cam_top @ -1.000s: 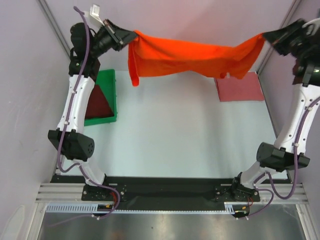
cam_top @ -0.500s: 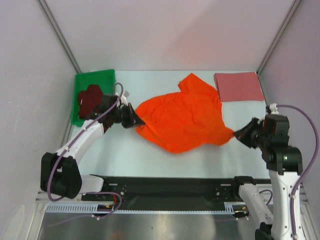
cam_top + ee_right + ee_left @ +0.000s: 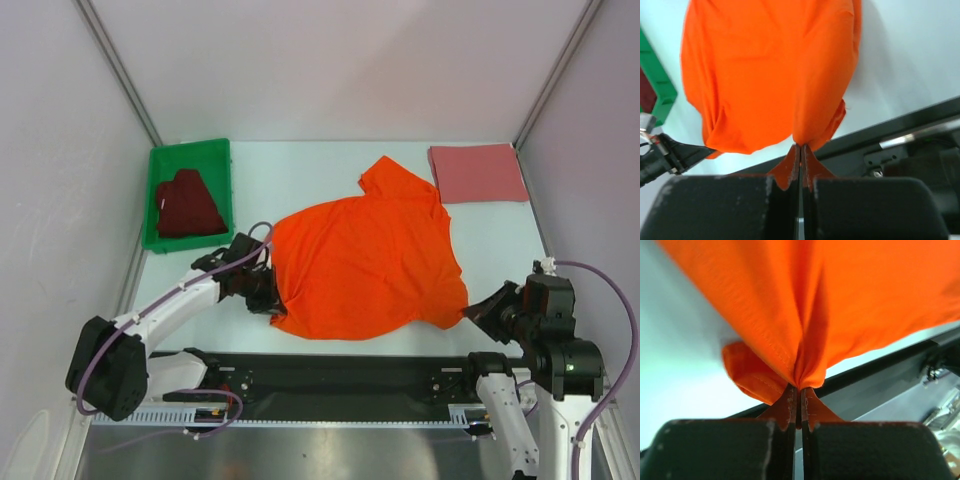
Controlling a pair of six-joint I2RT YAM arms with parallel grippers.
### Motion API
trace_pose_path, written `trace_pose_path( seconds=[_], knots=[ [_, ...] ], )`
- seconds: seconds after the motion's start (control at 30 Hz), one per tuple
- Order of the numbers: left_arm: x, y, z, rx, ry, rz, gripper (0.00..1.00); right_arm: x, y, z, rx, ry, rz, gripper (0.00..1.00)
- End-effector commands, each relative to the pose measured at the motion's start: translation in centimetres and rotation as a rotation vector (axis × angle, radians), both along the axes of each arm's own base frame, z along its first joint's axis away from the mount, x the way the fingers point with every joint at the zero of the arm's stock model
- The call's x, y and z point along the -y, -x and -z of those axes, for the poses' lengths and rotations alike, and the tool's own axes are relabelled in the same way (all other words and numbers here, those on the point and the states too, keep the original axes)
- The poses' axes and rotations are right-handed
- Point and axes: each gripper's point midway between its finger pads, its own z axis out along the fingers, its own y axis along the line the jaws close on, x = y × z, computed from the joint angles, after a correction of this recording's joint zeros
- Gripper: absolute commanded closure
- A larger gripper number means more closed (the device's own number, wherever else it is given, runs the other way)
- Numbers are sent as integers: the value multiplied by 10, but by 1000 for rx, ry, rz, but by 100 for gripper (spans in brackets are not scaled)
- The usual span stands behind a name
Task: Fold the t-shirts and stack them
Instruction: Flatten the tshirt out
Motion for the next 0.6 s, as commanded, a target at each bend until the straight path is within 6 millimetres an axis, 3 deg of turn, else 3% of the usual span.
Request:
trace_pose_path(
  seconds=[0.0,0.03,0.1,0.13,0.17,0.2,0.27,0.3,0.37,0.4,0.5,0.57],
  knots=[
    [-21,15,6,-60,-95,-94,100,-24,46,22,-169,-115,-80,100],
    [-26,21,1,-65,-100,-130,100,-26,49,34,-213,-127,-92,100],
    [-33,24,1,-52,-108,-163,89,-29,51,45,-262,-131,-123,100],
    [-36,24,-2,-38,-108,-180,77,-29,53,56,-307,-127,-133,97],
    [-39,23,-2,-32,-116,-188,53,-28,55,63,-329,-112,-158,94],
    [-44,19,-5,-25,-125,-211,46,-27,56,69,-368,-102,-164,92],
    [-53,21,-8,-31,-150,-232,32,-28,53,77,-393,-115,-164,78],
    [-53,18,-14,-16,-138,-237,30,-30,49,79,-418,-127,-173,71],
    [-56,11,-26,45,-146,-224,19,-32,39,77,-414,-132,-189,48],
    [-58,2,-41,108,-140,-232,18,-34,29,77,-392,-139,-208,43],
    [-66,-21,-69,243,-165,-261,19,-30,-7,69,-338,-102,-192,40],
    [-66,-37,-84,307,-173,-246,30,-25,-33,62,-351,-33,-190,40]
  ],
)
